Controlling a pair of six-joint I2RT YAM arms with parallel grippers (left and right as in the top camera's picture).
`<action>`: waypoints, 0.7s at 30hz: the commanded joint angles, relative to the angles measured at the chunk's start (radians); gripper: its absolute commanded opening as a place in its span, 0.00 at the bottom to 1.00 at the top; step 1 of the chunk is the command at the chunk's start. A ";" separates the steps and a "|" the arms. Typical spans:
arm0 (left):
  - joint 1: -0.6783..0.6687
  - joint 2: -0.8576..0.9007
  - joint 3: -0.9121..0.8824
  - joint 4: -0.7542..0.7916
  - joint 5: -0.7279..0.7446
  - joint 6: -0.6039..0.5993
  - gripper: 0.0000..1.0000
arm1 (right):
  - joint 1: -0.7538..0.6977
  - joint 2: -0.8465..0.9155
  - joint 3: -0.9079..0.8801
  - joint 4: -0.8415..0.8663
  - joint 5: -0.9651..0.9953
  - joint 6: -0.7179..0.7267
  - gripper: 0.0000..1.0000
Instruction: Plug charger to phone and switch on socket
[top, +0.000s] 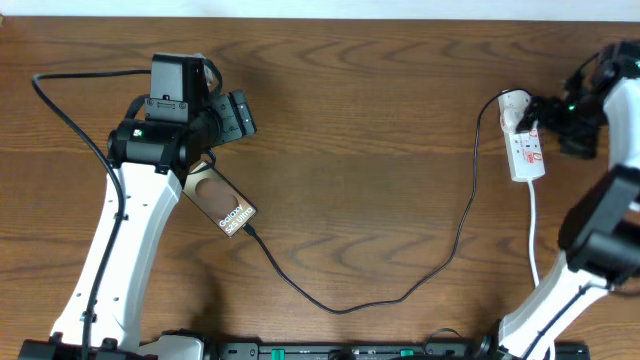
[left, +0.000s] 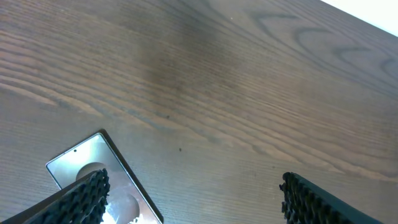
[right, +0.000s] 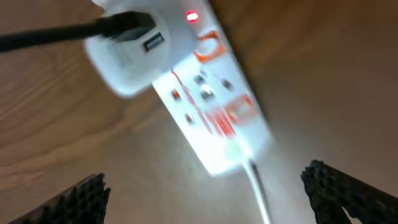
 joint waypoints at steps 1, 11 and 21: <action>0.000 0.005 0.020 -0.001 -0.017 0.013 0.86 | 0.001 -0.179 0.003 -0.046 0.101 0.083 0.99; 0.000 0.005 0.020 -0.008 -0.017 0.013 0.86 | 0.002 -0.478 0.003 -0.179 0.102 0.188 0.99; -0.001 0.005 0.020 -0.007 -0.017 0.013 0.87 | 0.002 -0.536 0.003 -0.179 0.102 0.188 0.99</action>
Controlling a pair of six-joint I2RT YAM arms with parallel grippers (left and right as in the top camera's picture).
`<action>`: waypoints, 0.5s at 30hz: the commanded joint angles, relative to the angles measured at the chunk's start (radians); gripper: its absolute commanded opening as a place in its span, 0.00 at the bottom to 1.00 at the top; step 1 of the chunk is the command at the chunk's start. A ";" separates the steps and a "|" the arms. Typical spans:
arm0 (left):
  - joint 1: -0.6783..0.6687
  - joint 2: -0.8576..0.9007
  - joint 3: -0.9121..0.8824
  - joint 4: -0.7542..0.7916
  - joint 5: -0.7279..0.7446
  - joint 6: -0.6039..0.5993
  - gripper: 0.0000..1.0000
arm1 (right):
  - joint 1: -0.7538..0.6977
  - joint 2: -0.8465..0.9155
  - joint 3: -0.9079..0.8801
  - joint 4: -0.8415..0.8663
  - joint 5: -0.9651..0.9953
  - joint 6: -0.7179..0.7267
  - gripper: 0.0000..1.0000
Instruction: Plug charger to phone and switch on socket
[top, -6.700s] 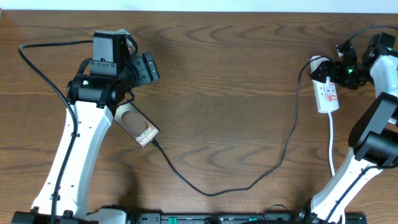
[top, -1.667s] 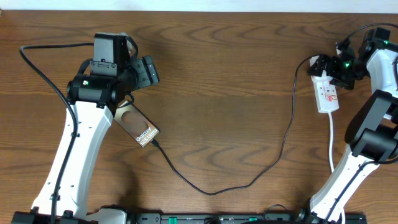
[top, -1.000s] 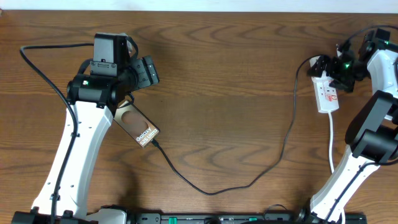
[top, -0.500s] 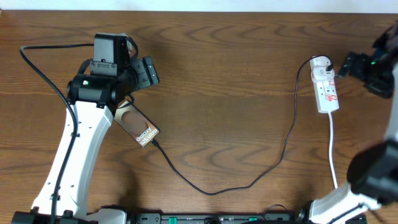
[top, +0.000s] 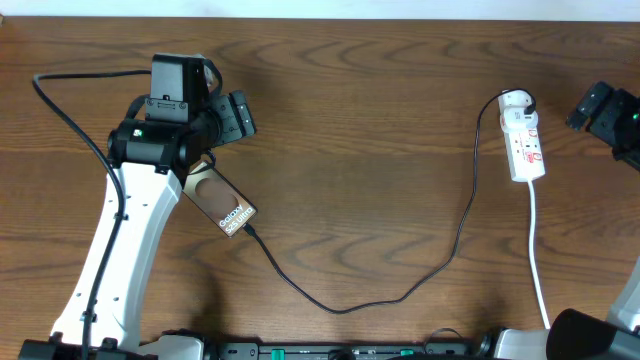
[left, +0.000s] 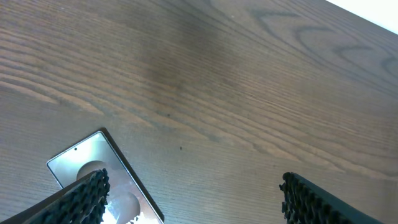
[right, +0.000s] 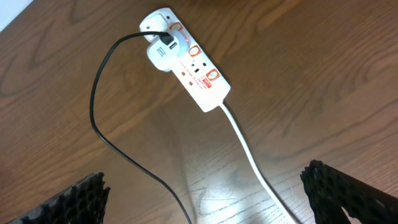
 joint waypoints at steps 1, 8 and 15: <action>0.000 0.005 0.020 -0.002 -0.016 0.013 0.86 | 0.002 -0.010 0.003 -0.001 0.013 0.017 0.99; 0.000 0.005 0.020 -0.002 -0.017 0.013 0.86 | 0.002 -0.010 0.003 -0.001 0.013 0.017 0.99; 0.005 0.005 0.020 -0.011 -0.031 0.014 0.86 | 0.002 -0.010 0.003 -0.001 0.013 0.017 0.99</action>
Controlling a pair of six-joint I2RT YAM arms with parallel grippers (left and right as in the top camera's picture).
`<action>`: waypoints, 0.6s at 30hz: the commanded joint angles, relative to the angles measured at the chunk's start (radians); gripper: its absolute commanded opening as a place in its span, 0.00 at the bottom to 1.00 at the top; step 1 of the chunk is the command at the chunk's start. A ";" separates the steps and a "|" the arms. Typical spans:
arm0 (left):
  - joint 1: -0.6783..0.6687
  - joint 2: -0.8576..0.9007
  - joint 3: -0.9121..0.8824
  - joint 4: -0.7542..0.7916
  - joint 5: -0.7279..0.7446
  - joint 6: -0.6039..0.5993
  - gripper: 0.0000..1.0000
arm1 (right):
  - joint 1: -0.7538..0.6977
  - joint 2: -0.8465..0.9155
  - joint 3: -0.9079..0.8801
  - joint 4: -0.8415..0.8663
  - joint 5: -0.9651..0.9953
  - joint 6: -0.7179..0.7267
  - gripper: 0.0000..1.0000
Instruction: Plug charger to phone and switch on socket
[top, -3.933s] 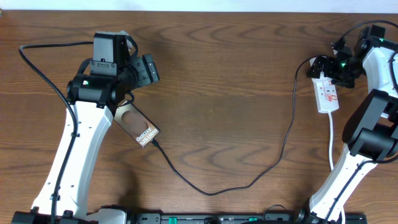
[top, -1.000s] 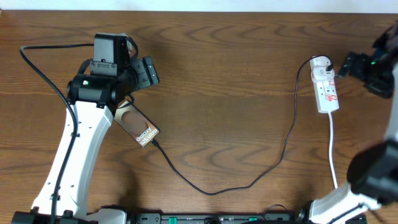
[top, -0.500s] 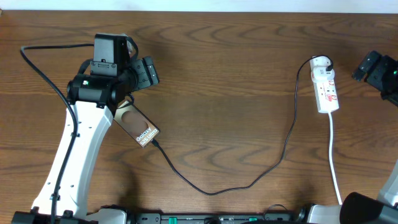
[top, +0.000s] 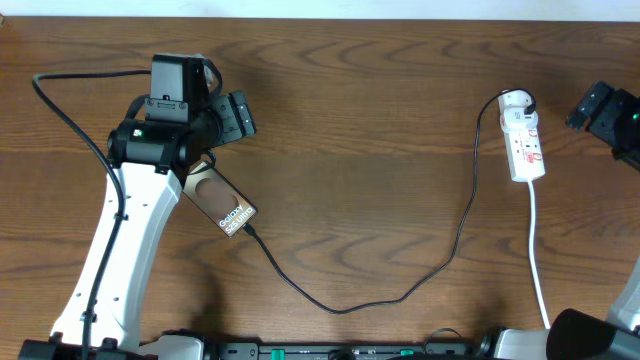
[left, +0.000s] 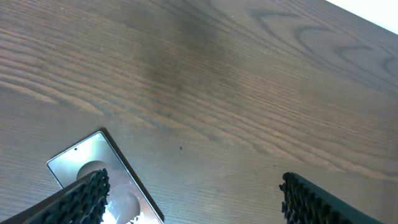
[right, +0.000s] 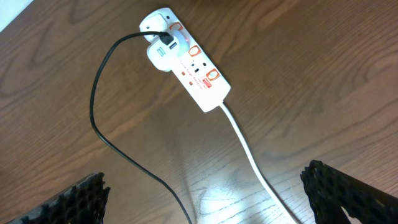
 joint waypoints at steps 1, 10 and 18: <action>0.005 0.005 0.020 -0.034 -0.060 0.014 0.86 | 0.002 -0.010 0.003 -0.001 0.013 0.016 0.99; 0.006 -0.002 0.020 -0.137 -0.076 0.013 0.86 | 0.002 -0.010 0.003 -0.001 0.013 0.016 0.99; 0.002 -0.179 -0.056 -0.103 -0.137 0.013 0.87 | 0.002 -0.010 0.003 -0.001 0.013 0.016 0.99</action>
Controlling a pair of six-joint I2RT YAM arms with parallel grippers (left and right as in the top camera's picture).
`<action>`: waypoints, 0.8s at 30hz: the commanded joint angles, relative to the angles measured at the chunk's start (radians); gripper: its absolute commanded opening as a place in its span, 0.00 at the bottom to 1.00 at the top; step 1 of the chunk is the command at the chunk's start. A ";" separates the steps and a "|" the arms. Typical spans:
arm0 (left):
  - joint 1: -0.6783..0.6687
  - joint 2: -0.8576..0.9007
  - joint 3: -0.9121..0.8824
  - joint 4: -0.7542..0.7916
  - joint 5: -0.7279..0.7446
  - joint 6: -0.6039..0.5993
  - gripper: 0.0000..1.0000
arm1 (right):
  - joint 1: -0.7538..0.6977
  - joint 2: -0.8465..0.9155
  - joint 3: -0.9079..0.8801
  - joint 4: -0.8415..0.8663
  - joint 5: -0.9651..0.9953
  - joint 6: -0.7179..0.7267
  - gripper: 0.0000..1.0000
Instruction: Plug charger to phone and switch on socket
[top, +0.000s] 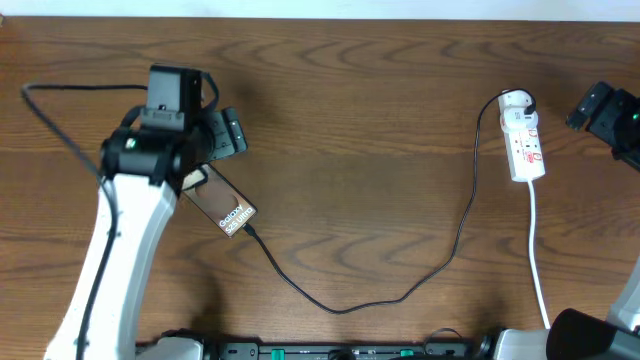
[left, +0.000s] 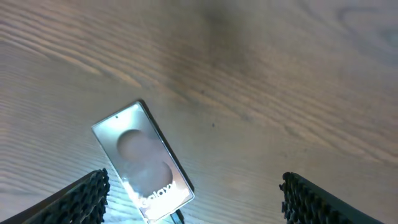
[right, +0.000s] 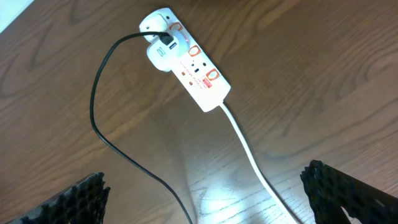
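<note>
The phone lies slanted on the wooden table, with the black charging cable plugged into its lower end. In the left wrist view the whole phone shows between and ahead of the fingers. My left gripper hangs open above it, holding nothing. The cable runs to a white charger seated in the white socket strip at the right. My right gripper is open, off to the right of the strip and high above it.
The strip's white mains cord runs toward the table's front edge. My left arm's own black lead loops at the far left. The table's far edge lies along the top of the overhead view.
My left gripper has drawn back from the phone and shifted a little left. The whole phone now shows in its view. The right arm has not moved.
My right gripper was first close over the socket strip, where a red light shone. By 1.1 s ago it was far back at the right edge, and it has stayed there. The left gripper hung still over the phone until it drew back now.
</note>
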 joint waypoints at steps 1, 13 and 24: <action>0.001 -0.134 -0.058 0.049 -0.049 0.013 0.87 | 0.002 -0.010 0.003 -0.001 0.013 0.012 0.99; 0.000 -0.696 -0.594 0.472 -0.049 0.004 0.86 | 0.002 -0.010 0.003 -0.001 0.013 0.012 0.99; 0.002 -0.999 -1.003 1.053 -0.059 -0.011 0.86 | 0.002 -0.010 0.003 -0.001 0.013 0.012 0.99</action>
